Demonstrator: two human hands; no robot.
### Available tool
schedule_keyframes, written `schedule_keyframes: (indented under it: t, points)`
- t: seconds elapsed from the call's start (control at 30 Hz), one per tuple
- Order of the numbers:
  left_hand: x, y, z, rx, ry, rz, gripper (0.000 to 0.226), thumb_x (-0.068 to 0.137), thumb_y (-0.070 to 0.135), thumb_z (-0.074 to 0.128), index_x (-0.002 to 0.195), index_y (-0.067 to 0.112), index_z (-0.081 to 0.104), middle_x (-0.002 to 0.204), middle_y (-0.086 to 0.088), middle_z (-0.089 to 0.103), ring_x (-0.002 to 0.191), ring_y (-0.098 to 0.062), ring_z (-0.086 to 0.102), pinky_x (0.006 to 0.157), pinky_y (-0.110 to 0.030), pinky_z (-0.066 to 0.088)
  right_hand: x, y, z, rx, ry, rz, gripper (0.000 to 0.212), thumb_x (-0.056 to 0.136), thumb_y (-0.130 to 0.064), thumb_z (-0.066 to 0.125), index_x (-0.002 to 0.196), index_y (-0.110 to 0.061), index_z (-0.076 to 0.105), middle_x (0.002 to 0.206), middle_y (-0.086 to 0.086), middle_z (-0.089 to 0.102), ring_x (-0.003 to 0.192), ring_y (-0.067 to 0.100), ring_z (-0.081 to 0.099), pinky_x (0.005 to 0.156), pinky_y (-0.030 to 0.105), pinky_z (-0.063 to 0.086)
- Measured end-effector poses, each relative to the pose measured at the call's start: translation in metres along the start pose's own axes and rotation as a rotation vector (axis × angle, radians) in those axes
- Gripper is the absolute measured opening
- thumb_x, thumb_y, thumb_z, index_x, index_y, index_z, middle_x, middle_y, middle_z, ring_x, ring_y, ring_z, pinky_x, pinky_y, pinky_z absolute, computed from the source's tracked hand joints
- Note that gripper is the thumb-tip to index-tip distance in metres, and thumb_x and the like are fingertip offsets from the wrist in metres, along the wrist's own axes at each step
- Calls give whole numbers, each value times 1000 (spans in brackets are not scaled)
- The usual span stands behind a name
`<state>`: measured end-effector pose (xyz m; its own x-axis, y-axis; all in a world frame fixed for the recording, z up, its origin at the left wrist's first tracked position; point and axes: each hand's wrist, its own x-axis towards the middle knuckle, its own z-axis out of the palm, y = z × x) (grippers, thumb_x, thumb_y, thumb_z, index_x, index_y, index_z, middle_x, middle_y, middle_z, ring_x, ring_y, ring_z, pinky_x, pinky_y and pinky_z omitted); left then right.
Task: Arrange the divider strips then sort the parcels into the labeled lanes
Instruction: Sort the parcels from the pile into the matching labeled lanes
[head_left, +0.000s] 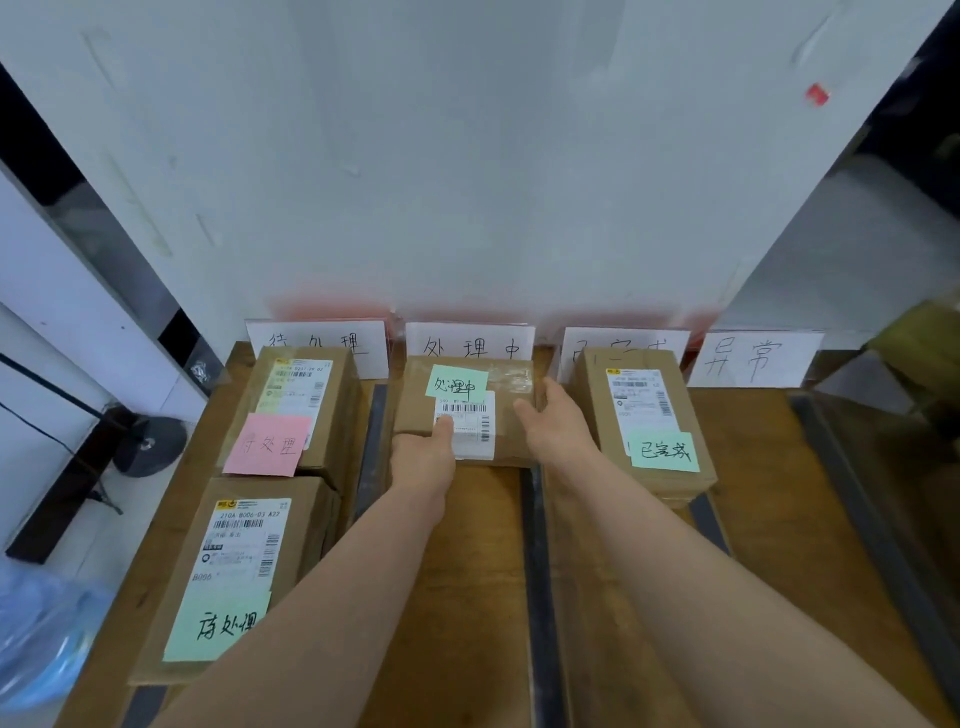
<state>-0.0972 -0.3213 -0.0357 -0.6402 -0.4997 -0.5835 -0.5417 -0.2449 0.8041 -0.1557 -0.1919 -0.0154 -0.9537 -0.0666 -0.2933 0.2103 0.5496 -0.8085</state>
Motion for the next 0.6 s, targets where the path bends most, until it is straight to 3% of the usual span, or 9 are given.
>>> schedule_keyframes:
  t: [0.1, 0.2, 0.3, 0.4, 0.53, 0.6]
  points:
    - [-30, 15, -2, 83, -36, 132, 41, 97, 29, 58, 134, 14, 48, 123, -6, 65, 95, -17, 67, 64, -23, 53, -26, -12, -22, -79, 40, -65, 46, 98, -26, 52, 141, -16, 40, 139, 2, 51, 109, 12, 53, 87, 23, 39]
    - [-61, 32, -1, 272, -69, 337, 54, 97, 26, 60, 145, 18, 38, 140, -6, 54, 116, -25, 60, 86, -36, 57, -56, -21, -51, -186, 93, -174, 35, 97, -26, 53, 130, -15, 49, 128, 4, 58, 91, 1, 55, 66, 9, 36]
    - [-98, 49, 7, 631, -27, 618, 59, 96, 33, 59, 148, 19, 35, 147, -8, 46, 130, -29, 48, 103, -48, 47, -91, -22, -90, -286, 165, -232, 35, 96, -23, 54, 130, -14, 50, 130, 6, 57, 110, 20, 56, 80, 22, 39]
    - [-142, 58, 22, 912, 2, 870, 51, 97, 38, 54, 142, 17, 43, 145, -7, 48, 133, -28, 43, 110, -43, 34, -130, -14, -135, -368, 238, -263, 43, 97, -26, 54, 138, -19, 45, 139, 3, 52, 123, 22, 51, 94, 25, 38]
    - [-202, 55, 53, 988, -115, 1080, 43, 96, 40, 52, 133, 19, 48, 132, -6, 55, 118, -24, 50, 99, -39, 38, -187, 11, -196, -320, 363, -192, 38, 95, -23, 58, 132, -19, 51, 131, 2, 57, 111, 17, 56, 85, 24, 42]
    - [-234, 46, 75, 982, -194, 1119, 47, 96, 42, 51, 139, 22, 45, 140, -3, 51, 126, -23, 47, 104, -39, 37, -214, 31, -228, -344, 417, -171, 42, 95, -23, 58, 136, -17, 49, 136, 4, 55, 120, 19, 53, 95, 26, 39]
